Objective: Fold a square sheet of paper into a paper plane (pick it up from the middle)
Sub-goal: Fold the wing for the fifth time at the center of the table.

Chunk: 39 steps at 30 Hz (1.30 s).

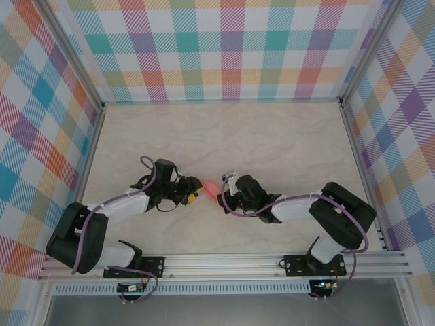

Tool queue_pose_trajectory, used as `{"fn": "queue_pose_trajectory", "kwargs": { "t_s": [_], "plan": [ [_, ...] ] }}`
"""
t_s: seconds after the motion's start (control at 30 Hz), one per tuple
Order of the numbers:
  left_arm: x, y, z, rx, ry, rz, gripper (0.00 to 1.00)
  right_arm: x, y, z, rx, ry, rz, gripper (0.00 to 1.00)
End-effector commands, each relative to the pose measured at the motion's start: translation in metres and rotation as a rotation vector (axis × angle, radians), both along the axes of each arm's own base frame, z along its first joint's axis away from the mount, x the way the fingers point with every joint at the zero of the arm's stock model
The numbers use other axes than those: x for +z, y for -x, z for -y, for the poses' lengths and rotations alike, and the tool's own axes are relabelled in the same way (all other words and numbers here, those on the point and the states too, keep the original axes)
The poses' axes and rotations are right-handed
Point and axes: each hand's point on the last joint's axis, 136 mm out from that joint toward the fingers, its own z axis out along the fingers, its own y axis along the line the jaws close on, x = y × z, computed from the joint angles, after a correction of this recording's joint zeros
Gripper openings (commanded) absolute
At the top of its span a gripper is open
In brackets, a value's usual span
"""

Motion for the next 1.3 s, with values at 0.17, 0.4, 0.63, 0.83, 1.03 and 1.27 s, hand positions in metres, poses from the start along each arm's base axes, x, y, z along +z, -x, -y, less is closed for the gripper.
{"fn": "queue_pose_trajectory", "kwargs": {
  "t_s": [0.17, 0.4, 0.63, 0.83, 1.03, 1.27],
  "plan": [
    [0.011, 0.003, 0.019, -0.048, 0.091, 0.125, 0.39, -0.001, 0.006, -0.019, 0.011, -0.167, -0.238, 0.00],
    [0.000, 0.010, 0.017, -0.053, 0.073, 0.122, 0.37, -0.004, 0.003, -0.025, 0.006, -0.210, -0.305, 0.00],
    [-0.004, 0.009, 0.022, -0.068, 0.075, 0.124, 0.36, -0.009, -0.001, -0.023, -0.006, -0.221, -0.350, 0.00],
    [-0.007, 0.008, 0.028, -0.085, 0.084, 0.119, 0.35, -0.019, -0.001, -0.022, -0.014, -0.191, -0.381, 0.00],
    [-0.010, 0.006, 0.031, -0.097, 0.078, 0.122, 0.34, -0.025, -0.001, -0.023, -0.013, -0.176, -0.397, 0.00],
    [-0.021, 0.002, 0.032, -0.103, 0.053, 0.135, 0.32, -0.037, 0.002, -0.018, -0.038, -0.136, -0.432, 0.00]
  ]
}}
